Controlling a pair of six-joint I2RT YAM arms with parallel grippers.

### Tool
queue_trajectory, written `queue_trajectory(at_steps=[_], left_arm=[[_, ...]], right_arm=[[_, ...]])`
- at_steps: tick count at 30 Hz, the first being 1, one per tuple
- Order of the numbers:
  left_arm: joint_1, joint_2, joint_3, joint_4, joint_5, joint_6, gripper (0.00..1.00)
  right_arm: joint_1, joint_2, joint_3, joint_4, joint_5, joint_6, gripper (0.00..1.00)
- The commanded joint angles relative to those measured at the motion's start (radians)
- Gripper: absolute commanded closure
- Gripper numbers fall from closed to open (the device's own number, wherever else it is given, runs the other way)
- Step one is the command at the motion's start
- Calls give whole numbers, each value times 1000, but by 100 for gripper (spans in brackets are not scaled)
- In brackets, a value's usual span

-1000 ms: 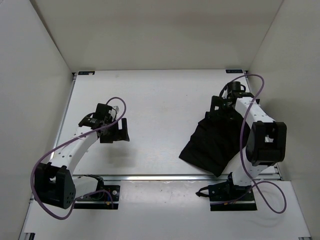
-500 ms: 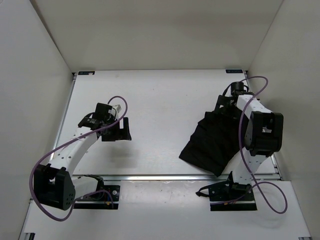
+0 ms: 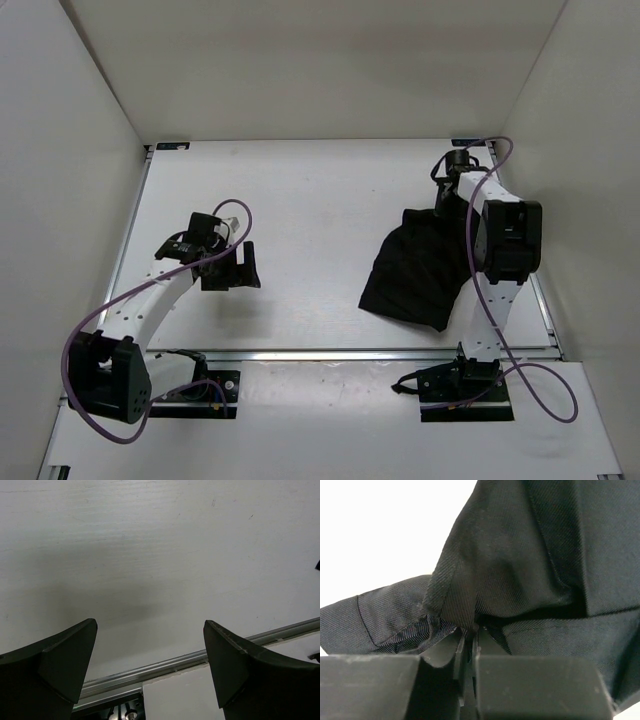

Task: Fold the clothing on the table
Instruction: Grab the skirt from the pile, then move the skirt to the center of the board

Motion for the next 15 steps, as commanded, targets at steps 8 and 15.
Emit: queue_trajectory(at_steps=[8, 15], left_arm=[[14, -12, 54, 52, 21, 5, 1], [58, -14, 210, 36, -23, 19, 2]], right_arm=[[194, 79, 636, -169, -182, -61, 100], [366, 26, 1116, -130, -390, -37, 100]])
